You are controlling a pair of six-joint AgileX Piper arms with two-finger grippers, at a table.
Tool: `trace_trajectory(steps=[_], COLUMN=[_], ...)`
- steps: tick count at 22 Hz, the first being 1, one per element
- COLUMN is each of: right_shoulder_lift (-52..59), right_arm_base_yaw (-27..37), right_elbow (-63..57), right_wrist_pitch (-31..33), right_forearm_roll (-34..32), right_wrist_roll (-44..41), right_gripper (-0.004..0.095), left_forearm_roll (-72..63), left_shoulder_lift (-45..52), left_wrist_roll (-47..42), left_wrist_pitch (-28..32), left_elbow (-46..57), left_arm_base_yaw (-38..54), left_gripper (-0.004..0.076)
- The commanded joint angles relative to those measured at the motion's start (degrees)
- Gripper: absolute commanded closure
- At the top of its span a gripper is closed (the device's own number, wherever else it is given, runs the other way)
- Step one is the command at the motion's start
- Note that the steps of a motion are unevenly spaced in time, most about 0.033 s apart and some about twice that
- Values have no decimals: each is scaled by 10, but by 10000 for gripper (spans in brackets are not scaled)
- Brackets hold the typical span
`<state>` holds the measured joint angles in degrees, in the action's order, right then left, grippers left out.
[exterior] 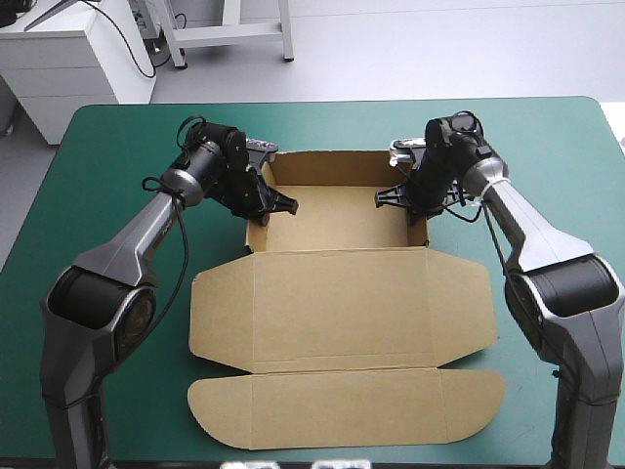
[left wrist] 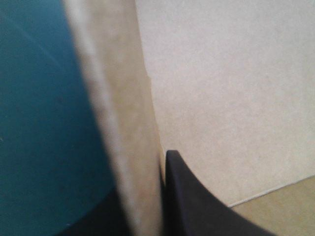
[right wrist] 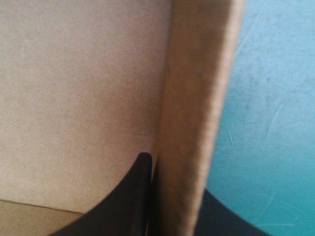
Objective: Fold the box
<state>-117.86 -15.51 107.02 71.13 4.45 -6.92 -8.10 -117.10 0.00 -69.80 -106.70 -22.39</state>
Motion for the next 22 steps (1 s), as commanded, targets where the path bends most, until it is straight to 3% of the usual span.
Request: trace_trajectory(steps=[1, 2, 3, 5, 6, 7, 8, 12, 22], right_shoulder_lift=[28, 28, 28, 30, 33, 37, 40, 64, 74], right_arm_base_yaw=[-4, -4, -4, -4, -4, -4, -4, -4, -4], right_elbow=[17, 17, 17, 17, 17, 17, 17, 17, 17], right_wrist_pitch=[5, 5, 5, 5, 5, 5, 5, 5, -1], right_forearm_roll=[19, 25, 26, 26, 26, 23, 22, 19, 39], right_wrist_roll=[27, 31, 32, 32, 32, 32, 32, 31, 32], right_gripper=[645, 553, 358, 156, 119, 102, 102, 102, 103], left_forearm_roll=[-28, -28, -29, -27, -27, -25, -25, -41, -21], left_shoulder_lift=[37, 37, 38, 39, 39, 39, 39, 40, 45], left_wrist_roll=[44, 44, 44, 44, 44, 44, 44, 44, 42], left_wrist_pitch=[-39, -39, -39, -39, -39, -39, -39, -39, -39], left_elbow=[-22, -22, -22, -24, -26, -34, -38, -84, -89], left_arm_base_yaw=[-11, -11, -11, -11, -11, -11, -11, -11, -11], left_gripper=[585, 535, 432, 253, 201, 136, 127, 127, 127])
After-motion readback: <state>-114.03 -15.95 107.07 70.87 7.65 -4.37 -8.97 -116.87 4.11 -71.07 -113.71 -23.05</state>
